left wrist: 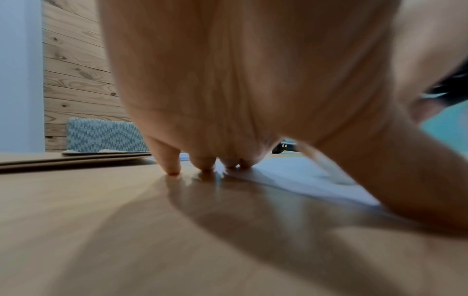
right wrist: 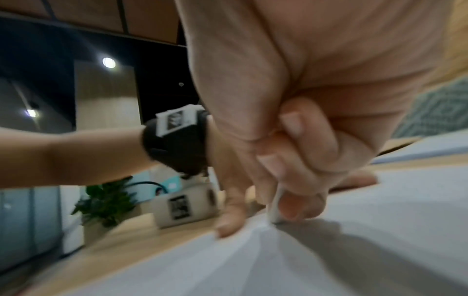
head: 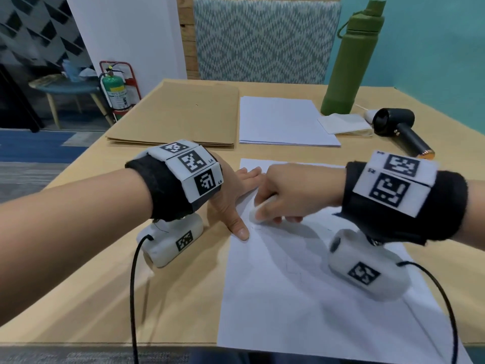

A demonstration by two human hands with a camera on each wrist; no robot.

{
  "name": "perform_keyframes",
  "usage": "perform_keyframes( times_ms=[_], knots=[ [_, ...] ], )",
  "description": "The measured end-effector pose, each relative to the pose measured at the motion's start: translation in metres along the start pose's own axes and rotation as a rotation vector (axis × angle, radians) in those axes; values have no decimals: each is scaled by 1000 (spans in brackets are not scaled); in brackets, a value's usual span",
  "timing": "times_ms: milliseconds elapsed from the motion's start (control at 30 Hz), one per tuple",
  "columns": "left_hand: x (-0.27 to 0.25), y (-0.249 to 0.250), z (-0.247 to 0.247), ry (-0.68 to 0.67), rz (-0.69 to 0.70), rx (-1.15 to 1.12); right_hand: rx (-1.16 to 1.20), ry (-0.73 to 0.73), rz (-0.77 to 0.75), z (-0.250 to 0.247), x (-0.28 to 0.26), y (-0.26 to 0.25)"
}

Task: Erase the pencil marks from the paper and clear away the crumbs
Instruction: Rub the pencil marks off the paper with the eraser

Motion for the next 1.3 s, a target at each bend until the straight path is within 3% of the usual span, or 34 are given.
perform_keyframes(
  times_ms=[100,300,500,667,867,1033,1100,1200,1300],
  knots=[
    [-2,1,-1,-15,-20,22,-1,-78,-30,7,-8,-8],
    [-3,2,-3,13,12,-17,-104,204,54,-24,23,13],
    [-1,4,0,-13,12,-1,-69,25,-69,3,-4,-14],
    [1,1,-1,22,38,-20,-38,220,86,-26,24,15],
    [0,9,-4,18,60,-66,-73,126,9,-5,15,-8],
    [2,-2,-1,16,12,2,-197,258,112,-29,25,14],
    [2,-3,-1,12,-8,3,-168,224,46,-23,19,6],
    [2,1,-2,9,2,18,-104,38,-47,-2,-3,-10],
    [6,-3,1,6,-9,18,21,-10,7,-5,-14,2]
  ],
)
Point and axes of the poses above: each hand's wrist, its own x-axis towards the middle knuckle, its own z-axis out of the palm, y = z × x, the point moved 9 cm from there along x, towards the middle knuckle, and after that the axes turned 11 degrees about y, right-handed, at the moved point
